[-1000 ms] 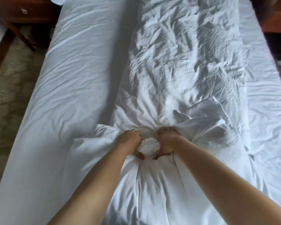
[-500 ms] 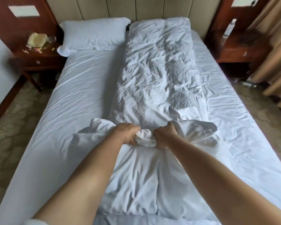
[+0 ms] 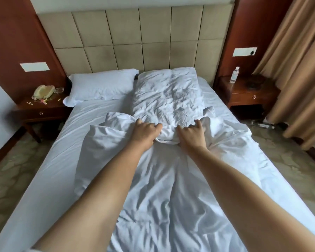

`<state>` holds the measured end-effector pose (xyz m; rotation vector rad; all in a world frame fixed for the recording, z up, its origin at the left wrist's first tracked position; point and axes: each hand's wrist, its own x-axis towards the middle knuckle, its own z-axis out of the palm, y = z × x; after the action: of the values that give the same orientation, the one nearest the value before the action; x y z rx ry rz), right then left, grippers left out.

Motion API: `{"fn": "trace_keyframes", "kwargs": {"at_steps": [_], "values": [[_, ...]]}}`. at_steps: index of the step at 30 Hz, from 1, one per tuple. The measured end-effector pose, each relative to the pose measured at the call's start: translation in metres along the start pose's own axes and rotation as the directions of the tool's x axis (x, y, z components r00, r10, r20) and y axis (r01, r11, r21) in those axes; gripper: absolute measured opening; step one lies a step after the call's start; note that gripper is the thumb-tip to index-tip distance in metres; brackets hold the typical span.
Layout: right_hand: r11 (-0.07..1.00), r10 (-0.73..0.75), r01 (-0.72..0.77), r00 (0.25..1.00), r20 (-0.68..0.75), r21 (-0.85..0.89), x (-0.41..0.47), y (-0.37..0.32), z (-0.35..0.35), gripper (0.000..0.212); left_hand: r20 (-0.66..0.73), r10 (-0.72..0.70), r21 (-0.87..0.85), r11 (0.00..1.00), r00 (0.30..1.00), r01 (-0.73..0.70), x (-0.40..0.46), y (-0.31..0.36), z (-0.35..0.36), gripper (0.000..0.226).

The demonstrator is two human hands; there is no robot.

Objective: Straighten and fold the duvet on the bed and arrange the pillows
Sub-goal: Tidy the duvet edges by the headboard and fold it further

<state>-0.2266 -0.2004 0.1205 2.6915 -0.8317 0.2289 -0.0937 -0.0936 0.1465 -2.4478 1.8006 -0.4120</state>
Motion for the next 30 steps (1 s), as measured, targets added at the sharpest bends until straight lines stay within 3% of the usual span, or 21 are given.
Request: {"fn": "trace_keyframes", "kwargs": {"at_steps": [4,8,10,12,14,16,18,20,22,27,30], "values": [[1.000,0.030,-0.030,0.992,-0.121,0.003,0.054,0.011,0.011,0.018,-0.183,0.085,0.146,0.988,0.979,-0.058,0.052,-0.022,0.009,0.039],[0.994,0.112,-0.114,0.978,-0.174,0.003,0.106,0.017,0.048,0.022,-0.240,0.112,0.218,0.974,0.964,-0.058,0.100,-0.039,0.041,0.024],[0.983,0.177,-0.182,0.971,-0.164,-0.016,0.126,0.017,0.070,0.030,-0.262,0.079,0.185,0.982,0.962,-0.031,0.121,-0.038,0.067,0.032],[0.974,0.225,-0.225,0.974,-0.003,-0.026,0.135,0.012,0.101,0.047,-0.173,-0.020,0.091,0.995,0.985,0.036,0.134,-0.031,0.096,0.038],[0.976,0.217,-0.219,0.973,0.081,0.006,0.129,0.005,0.143,0.051,0.155,-0.116,-0.010,0.993,0.981,0.119,0.133,-0.019,0.131,0.055],[0.981,0.193,-0.194,0.961,0.197,-0.015,0.113,-0.009,0.185,0.049,0.356,-0.114,-0.021,0.991,0.928,0.130,0.119,-0.011,0.165,0.071],[0.984,0.175,-0.164,0.933,0.315,-0.062,0.096,-0.026,0.215,0.048,0.444,-0.113,-0.072,0.984,0.889,0.162,0.103,-0.005,0.202,0.070],[0.991,0.126,-0.131,0.941,0.313,-0.005,0.086,-0.033,0.255,0.043,0.480,-0.131,-0.117,0.971,0.867,0.211,0.089,-0.003,0.231,0.063],[0.993,0.114,-0.109,0.931,0.347,-0.032,0.087,-0.033,0.277,0.034,0.434,-0.138,-0.127,0.969,0.890,0.212,0.079,0.000,0.248,0.057],[0.989,0.019,-0.049,0.976,0.215,0.136,0.078,-0.031,0.307,0.043,0.262,-0.056,-0.175,0.979,0.963,0.104,0.066,0.011,0.250,0.049],[0.979,0.055,-0.139,0.885,0.462,0.150,0.079,-0.031,0.277,0.060,-0.027,0.055,-0.287,0.956,0.998,-0.060,0.054,0.015,0.247,0.040]]}}
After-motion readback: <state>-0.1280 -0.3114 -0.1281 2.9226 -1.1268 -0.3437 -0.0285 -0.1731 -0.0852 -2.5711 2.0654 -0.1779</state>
